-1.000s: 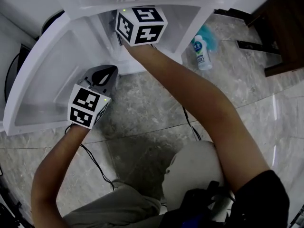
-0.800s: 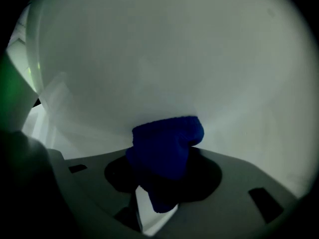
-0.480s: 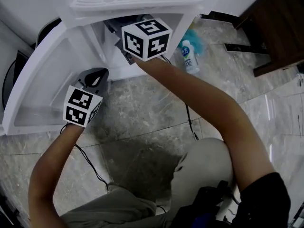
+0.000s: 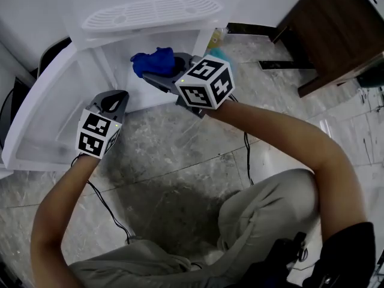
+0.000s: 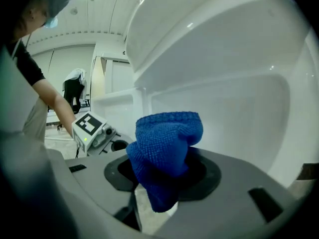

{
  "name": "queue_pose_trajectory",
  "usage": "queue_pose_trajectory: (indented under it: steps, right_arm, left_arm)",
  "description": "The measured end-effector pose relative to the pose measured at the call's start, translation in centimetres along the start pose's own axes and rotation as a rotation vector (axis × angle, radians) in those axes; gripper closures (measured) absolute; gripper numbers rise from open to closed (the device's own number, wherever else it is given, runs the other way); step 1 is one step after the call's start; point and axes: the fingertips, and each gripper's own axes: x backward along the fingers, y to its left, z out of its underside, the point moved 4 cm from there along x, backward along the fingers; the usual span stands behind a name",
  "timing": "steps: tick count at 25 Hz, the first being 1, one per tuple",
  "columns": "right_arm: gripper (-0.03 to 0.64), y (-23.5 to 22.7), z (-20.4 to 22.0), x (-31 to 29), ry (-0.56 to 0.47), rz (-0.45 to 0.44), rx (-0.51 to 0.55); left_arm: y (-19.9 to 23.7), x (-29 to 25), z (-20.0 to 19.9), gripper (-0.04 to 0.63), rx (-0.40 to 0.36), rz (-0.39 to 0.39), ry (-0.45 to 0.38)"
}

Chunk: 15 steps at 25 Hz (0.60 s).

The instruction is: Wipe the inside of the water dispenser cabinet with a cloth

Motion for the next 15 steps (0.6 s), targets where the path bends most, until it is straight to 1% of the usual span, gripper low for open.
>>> queue_pose_trajectory:
  steps: [2,3,6,8,11,15]
  right_arm:
    - [0.453,-0.3,1.1,0.9,0.067,-0.009,0.009]
    - [0.453,-0.5,1.5,1.3,0.084,-0.012,-0.008]
    - [0.453,-1.5,3.0,2.1,0.082,-0.003,-0.092]
    - [0.453,-2.2,4.8,2.7,0.094,0.003,-0.112]
    - [0.453,-2.6,6.1,3.1,0.143,-0.047,-0.084]
    - [0.453,-2.1,7.0,3.6,0.168,-0.099,-0.07]
  left_arm:
    - [0.3,-0.5,-0.9,0.589,0.011,0.005,-0.018]
    - [0.5,-0.8,-1.7,0.589,0.023,0.006,-0.034]
    - [1.4,-1.3,-3.9,0.589,0.05,0.004,-0.078]
    - [1.2,-1.8,-4.4,0.589,0.054,0.013,-0.086]
    - [0.6,-2.3,-3.5,0.589,0.064,0.032,-0.063]
    - [-0.9,-2.9,-2.0,0.589,0.051,0.069,-0.013]
